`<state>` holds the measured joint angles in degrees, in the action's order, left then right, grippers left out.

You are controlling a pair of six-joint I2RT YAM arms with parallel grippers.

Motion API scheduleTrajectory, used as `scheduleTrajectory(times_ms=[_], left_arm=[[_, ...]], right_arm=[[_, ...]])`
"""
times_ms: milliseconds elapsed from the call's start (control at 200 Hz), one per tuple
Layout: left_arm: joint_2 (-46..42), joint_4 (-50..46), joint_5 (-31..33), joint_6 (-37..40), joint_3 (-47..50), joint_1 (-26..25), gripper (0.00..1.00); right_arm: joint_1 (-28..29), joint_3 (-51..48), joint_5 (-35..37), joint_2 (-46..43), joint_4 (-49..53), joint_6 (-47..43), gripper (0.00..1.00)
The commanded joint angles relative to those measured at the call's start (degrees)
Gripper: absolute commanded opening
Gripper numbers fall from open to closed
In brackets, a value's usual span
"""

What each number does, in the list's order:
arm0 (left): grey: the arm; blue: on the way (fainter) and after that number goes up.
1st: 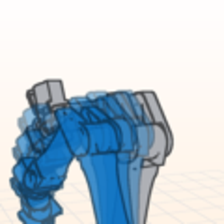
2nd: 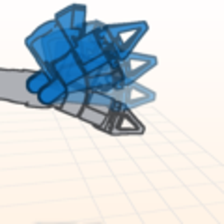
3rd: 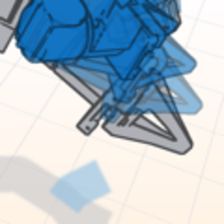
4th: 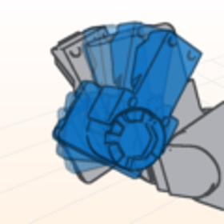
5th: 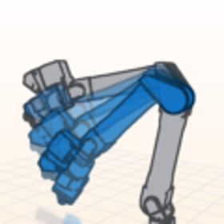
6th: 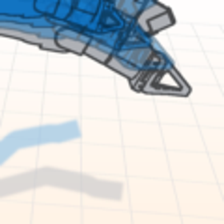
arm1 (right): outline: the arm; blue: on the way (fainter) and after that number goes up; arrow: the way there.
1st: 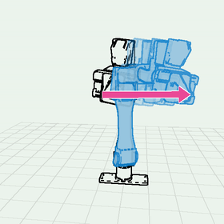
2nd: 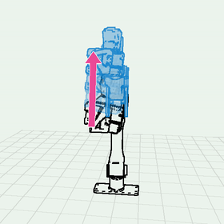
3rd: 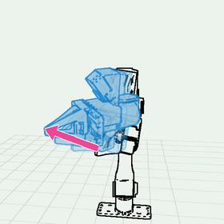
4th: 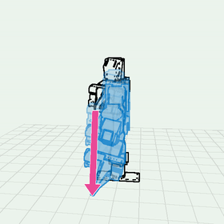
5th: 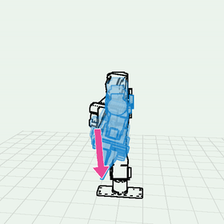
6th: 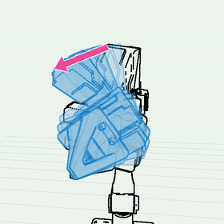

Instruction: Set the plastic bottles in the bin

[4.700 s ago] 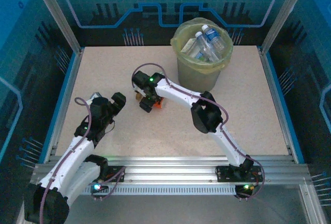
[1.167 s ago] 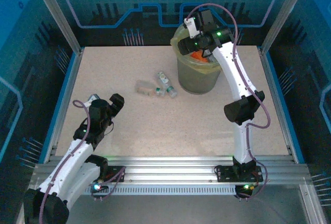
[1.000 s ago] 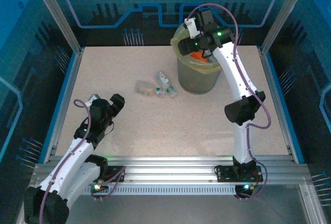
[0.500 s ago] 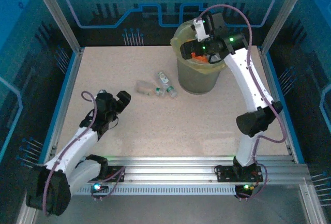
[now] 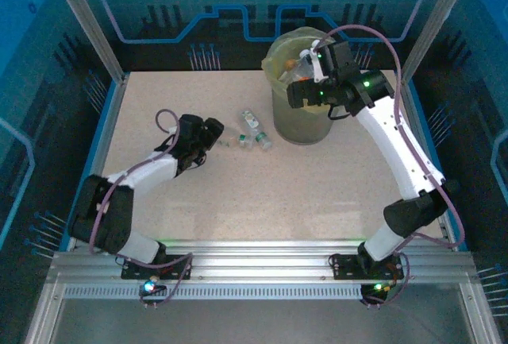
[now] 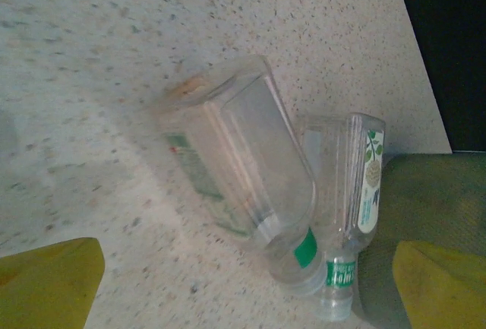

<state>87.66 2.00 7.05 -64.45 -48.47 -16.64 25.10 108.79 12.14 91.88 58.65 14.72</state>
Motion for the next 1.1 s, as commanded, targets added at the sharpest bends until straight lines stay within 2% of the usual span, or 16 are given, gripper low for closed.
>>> scheduleTrajectory(times_ms=[0, 365, 610, 945, 1096], left_arm=[[5.26, -1.68, 3.5, -3.15, -4.99, -0.88, 0.99], [18.25, -13.33, 7.97, -5.34, -20.35, -1.29, 0.99], [22.22, -17.23, 8.7, -5.55, -24.8, -1.29, 0.99], [27.12, -21.48, 7.17, -3.6, -29.55, -1.7, 0.99], [27.58, -21.45, 6.7, -4.03, -28.58, -1.9, 0.92]], right_arm=[[0.57, -4.59, 2.0, -3.86, -1.49, 3.75, 1.0], [0.74, -16.11, 1.49, -9.66, -2.91, 8.49, 1.0], [1.94, -20.31, 1.11, -11.76, -3.45, 11.05, 1.0], [8.81, -20.95, 6.41, -11.91, -1.75, 12.57, 1.0], [13.33, -20.73, 9.99, -11.01, -1.69, 12.04, 1.0]])
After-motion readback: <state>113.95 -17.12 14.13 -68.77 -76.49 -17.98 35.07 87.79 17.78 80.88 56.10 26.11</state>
